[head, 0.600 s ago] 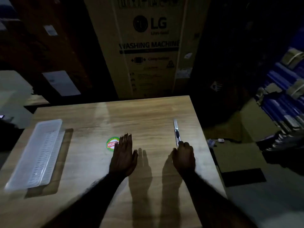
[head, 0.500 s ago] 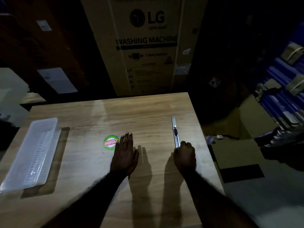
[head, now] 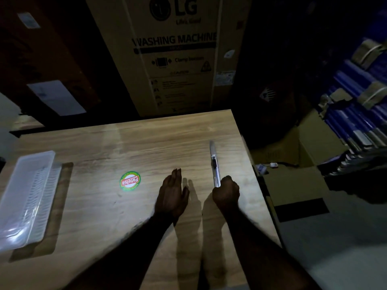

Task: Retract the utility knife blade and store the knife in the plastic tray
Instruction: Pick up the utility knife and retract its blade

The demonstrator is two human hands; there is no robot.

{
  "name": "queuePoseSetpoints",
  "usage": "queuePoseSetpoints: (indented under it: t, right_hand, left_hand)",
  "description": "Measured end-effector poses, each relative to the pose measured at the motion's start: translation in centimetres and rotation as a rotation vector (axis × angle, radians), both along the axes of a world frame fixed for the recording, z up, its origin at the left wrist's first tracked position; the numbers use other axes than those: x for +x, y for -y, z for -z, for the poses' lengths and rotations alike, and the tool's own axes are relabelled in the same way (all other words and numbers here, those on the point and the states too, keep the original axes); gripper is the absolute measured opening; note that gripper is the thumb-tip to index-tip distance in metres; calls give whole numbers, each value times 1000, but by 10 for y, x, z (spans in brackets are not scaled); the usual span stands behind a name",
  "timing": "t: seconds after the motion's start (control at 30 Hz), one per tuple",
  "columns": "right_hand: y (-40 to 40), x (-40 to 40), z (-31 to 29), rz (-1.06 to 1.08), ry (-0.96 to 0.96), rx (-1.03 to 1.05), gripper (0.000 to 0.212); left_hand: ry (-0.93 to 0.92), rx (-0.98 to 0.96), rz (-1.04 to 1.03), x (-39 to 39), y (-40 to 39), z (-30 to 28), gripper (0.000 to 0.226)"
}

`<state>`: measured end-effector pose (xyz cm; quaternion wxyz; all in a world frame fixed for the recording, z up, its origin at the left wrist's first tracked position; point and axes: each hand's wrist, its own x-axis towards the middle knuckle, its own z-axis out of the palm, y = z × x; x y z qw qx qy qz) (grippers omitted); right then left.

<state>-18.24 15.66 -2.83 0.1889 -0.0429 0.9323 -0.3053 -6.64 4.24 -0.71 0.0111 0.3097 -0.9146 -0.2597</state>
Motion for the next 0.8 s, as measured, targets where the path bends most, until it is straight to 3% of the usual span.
queuePoseSetpoints:
  t: [0.2, 0.27, 0.4, 0.63, 0.73, 0.8]
  right_hand:
    - [1, -7, 6, 163, 293, -223, 5]
    - [-1, -6, 2, 182, 407, -362, 19]
    - [0, 3, -16, 90, 576, -470, 8]
    - [8, 13, -36, 3, 729, -506, 12]
    - [10, 14, -38, -11, 739, -540, 13]
    - [10, 15, -39, -28, 737, -550, 13]
  left_hand:
    - [-71, 121, -110, -13, 3, -2, 56]
    - [-117, 229, -250, -21, 8, -8, 44]
    - [-243, 526, -472, -39, 17, -29, 21]
    - [-396, 735, -598, -51, 38, -37, 21]
    - [-390, 756, -596, -48, 41, -37, 13]
    - [-350, 762, -586, -44, 42, -37, 21]
